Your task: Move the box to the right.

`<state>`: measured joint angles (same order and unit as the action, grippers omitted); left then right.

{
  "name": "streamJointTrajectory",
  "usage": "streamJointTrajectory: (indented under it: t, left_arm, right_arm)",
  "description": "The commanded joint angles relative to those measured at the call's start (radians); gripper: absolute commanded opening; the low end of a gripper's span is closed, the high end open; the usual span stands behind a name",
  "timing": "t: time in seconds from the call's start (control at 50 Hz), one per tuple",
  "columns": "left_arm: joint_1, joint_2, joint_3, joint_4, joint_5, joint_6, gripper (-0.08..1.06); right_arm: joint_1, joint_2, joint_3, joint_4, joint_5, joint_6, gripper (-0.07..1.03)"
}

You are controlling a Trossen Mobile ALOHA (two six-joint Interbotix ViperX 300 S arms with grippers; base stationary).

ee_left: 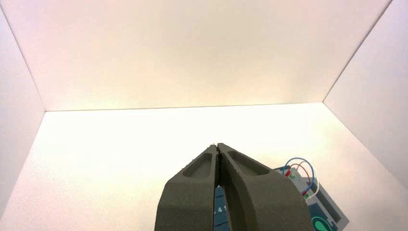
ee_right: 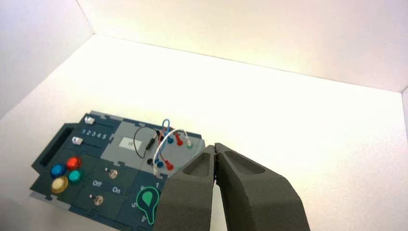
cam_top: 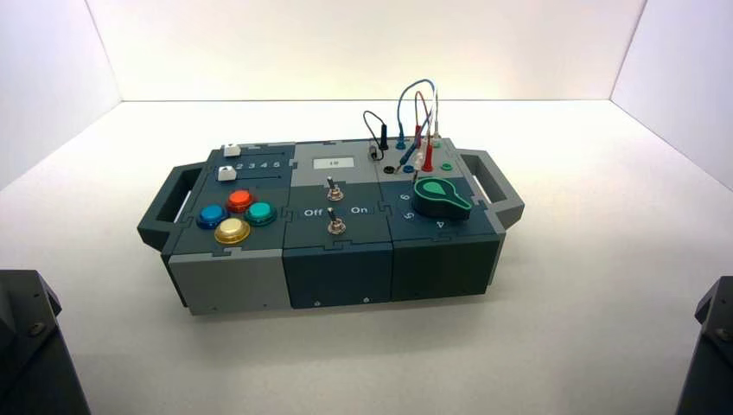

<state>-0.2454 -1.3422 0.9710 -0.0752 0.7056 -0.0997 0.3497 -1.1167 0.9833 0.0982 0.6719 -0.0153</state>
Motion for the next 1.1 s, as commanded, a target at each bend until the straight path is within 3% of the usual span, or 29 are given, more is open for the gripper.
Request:
streamJointTrajectory:
  t: [0.02, 0.36, 0.5, 0.72, 0.86, 1.1]
  left_arm:
    - [0.005, 0.02, -0.005, 0.002, -0.014, 0.0, -0.03]
    - [0.005, 0.021, -0.005, -0.006, 0.002, -0.005, -0.03]
    - [0.005, 0.075, 0.005, -0.005, 0.04, -0.005, -0.03]
    - [0.005, 0.322, 0.04, 0.005, 0.055, 0.009, -0.03]
    - [0.005, 0.532, 0.018, 0.005, 0.081, 0.009, -0.03]
    - [0.008, 0.862, -0.06, 0.029, 0.166, 0.025, -0.03]
  right_arm:
    - [-0.003, 0.008, -0.002, 0.0, 0.0, -0.002, -0.02]
    - [-0.003, 0.002, 0.02, 0.002, 0.0, -0.006, -0.02]
    - [-0.003, 0.002, 0.018, 0.003, 0.002, -0.006, -0.02]
    - [-0.003, 0.005, 0.008, 0.028, 0.017, -0.006, -0.02]
    - [-0.003, 0.008, 0.006, 0.034, 0.034, -0.006, -0.02]
    - [-0.002, 0.015, 0.006, 0.023, 0.034, -0.011, -0.02]
